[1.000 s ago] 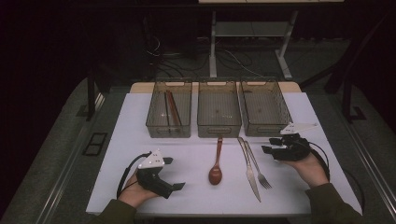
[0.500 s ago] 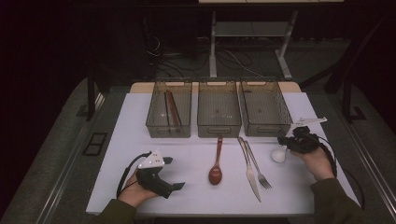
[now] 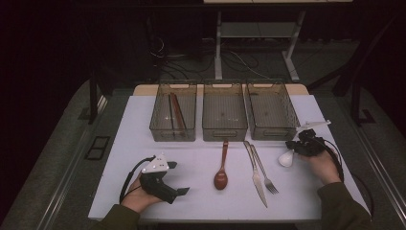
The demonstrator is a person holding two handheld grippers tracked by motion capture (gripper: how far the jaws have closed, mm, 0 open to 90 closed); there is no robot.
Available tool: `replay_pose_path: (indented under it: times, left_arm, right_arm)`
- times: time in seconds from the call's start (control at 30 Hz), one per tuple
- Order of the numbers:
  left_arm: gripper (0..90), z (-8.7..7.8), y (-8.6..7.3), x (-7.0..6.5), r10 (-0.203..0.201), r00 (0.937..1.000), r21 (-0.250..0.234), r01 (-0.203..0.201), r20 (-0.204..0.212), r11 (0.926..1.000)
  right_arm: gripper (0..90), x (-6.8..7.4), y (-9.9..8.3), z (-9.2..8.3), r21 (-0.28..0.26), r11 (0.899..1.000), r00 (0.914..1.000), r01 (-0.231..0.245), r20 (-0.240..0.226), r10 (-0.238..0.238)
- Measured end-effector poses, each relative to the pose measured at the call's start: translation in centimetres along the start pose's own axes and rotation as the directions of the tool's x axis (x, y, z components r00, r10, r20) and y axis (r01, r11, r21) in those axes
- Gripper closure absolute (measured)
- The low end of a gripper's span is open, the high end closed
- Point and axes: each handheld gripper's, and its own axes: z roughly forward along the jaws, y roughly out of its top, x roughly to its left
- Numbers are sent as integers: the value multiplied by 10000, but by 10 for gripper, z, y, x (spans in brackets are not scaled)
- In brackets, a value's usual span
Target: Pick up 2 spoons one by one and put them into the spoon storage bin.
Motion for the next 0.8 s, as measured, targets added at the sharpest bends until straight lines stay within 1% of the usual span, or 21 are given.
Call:
replay_pose_path:
  times: [0.17,0.3,0.47,0.67,0.8]
  left_arm:
    - [0,0,0,-1,9,10000,-2,-9,7,10000]
    - [0,0,0,-1,32,10000,18,-32,1,10000]
    - [0,-1,0,-1,38,10000,26,-38,4,10000]
    - [0,0,0,-1,68,10000,39,-68,25,10000]
    - [0,-1,0,-1,71,10000,42,-71,15,10000]
  right_arm:
    - [899,-4,-4,1,129,9999,9998,-108,172,106]
    - [899,-6,-8,2,295,9995,9995,-109,294,100]
    - [899,-8,-11,-2,324,9994,9994,-108,343,97]
    - [899,-11,-17,-10,365,9989,9989,-302,366,288]
    - [899,-12,-22,-14,417,9986,9988,-331,380,315]
